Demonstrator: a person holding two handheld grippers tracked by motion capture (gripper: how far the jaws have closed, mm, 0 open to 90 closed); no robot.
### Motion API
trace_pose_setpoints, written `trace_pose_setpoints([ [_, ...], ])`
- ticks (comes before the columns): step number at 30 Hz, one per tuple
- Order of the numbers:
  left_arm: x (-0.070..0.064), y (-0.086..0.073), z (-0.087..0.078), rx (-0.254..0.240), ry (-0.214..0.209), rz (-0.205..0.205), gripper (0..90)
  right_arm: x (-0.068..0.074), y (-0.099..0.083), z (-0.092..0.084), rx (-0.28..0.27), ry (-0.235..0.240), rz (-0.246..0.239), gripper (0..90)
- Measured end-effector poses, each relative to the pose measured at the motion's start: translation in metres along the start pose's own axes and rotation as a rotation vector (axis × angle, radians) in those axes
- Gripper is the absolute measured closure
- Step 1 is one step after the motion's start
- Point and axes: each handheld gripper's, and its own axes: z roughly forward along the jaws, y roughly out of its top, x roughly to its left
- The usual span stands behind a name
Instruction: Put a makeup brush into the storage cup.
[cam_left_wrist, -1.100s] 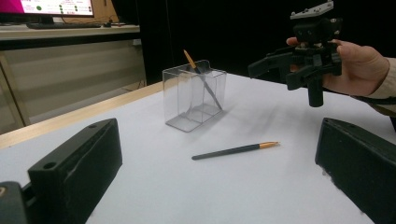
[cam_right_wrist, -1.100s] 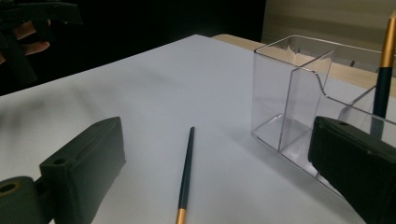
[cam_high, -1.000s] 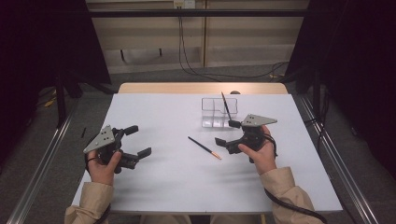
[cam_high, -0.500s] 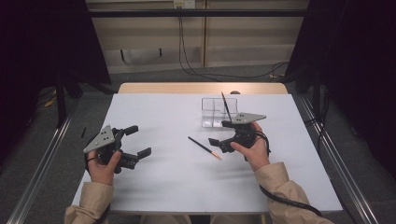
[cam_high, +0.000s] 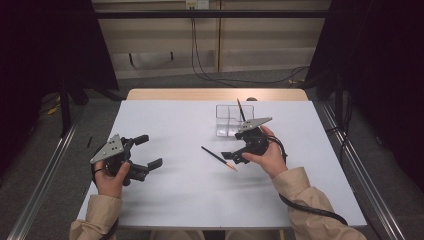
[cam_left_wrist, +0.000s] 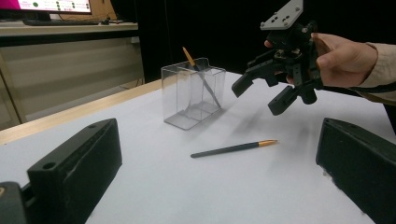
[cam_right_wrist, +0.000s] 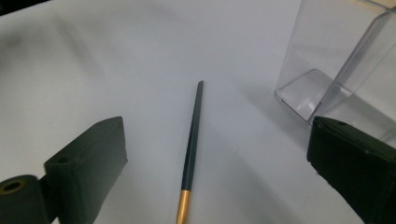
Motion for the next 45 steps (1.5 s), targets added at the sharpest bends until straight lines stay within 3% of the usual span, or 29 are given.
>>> trace_pose_setpoints([
  [11, 0.001, -0.001, 0.000, -0.003, -0.004, -0.007, 0.0, 0.000, 0.009, 0.008, 0.127, 0.006, -0.028, 22.5],
  [18, 0.001, -0.002, 0.001, -0.002, -0.010, -0.012, 0.0, 0.000, 0.012, 0.012, 0.182, -0.009, -0.021, 34.5],
  [25, 0.001, -0.002, 0.001, 0.000, -0.008, -0.012, 0.0, 0.004, 0.016, 0.016, 0.276, -0.021, -0.002, 42.3],
  [37, 0.002, -0.002, 0.002, 0.006, -0.010, -0.009, 0.0, 0.007, 0.017, 0.026, 0.346, -0.024, 0.019, 53.8],
  [45, 0.002, -0.003, 0.002, 0.007, -0.010, -0.010, 0.0, 0.011, 0.009, 0.037, 0.396, -0.007, -0.002, 62.5],
])
